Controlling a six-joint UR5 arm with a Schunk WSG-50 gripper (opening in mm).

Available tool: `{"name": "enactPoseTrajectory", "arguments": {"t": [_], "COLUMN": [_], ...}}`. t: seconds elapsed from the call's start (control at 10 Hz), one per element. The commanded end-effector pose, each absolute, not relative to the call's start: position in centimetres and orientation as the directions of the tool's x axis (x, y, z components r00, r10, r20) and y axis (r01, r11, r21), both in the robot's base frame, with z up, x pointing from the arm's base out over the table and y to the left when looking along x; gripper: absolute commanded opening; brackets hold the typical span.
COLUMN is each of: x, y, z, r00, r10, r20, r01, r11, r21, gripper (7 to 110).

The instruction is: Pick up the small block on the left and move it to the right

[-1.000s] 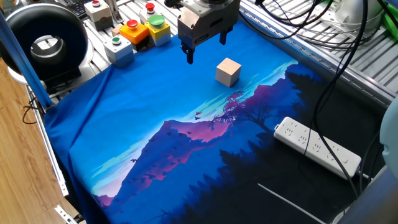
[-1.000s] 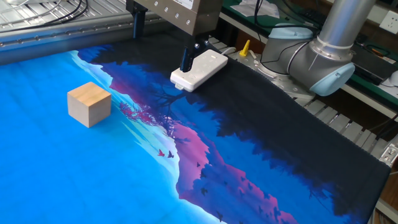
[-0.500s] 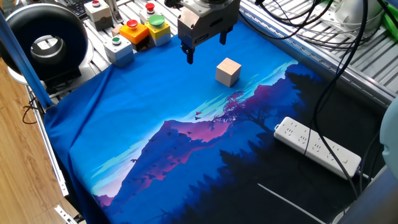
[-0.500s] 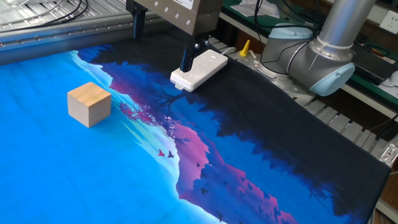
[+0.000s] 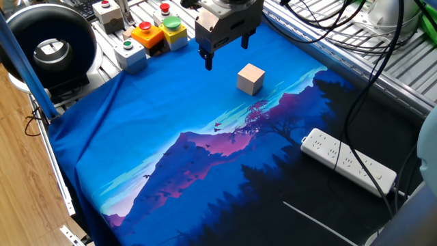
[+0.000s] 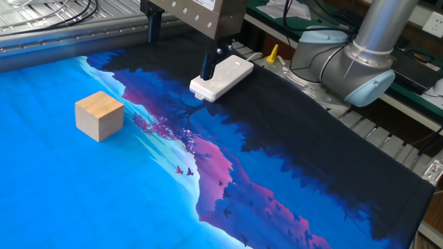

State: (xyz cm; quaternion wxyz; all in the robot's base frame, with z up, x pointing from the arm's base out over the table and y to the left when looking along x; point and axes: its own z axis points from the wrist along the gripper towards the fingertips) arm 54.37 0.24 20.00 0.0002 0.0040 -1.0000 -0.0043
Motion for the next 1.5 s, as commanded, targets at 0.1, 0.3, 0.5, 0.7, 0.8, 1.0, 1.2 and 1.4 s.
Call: {"name": "enactPoseTrajectory", "arguments": {"t": [0.1, 0.3, 0.5, 0.7, 0.8, 1.0, 1.2, 1.4], "x": [52.4, 52.4, 52.4, 52.4, 52.6, 53.2, 53.7, 55.6], "y": [0.6, 0.5, 0.6, 0.6, 0.6, 1.7, 3.2, 6.9], "z": [20.1, 20.2, 20.3, 20.3, 20.3, 20.4, 20.8, 21.3], "r00": [-0.996, -0.995, -0.995, -0.995, -0.996, -0.997, -0.997, -0.993], "r10": [-0.031, -0.028, -0.025, -0.024, -0.018, 0.017, 0.053, 0.118], "r20": [0.086, 0.094, 0.096, 0.098, 0.091, 0.069, 0.060, 0.014], "r01": [-0.031, -0.029, -0.026, -0.026, -0.020, 0.018, 0.056, 0.119], "r11": [1.000, 1.000, 1.000, 1.000, 1.000, 1.000, 0.997, 0.973], "r21": [0.005, -0.010, -0.012, -0.015, -0.014, 0.015, 0.053, 0.196], "gripper": [107, 7, 7, 7, 7, 7, 7, 7]}}
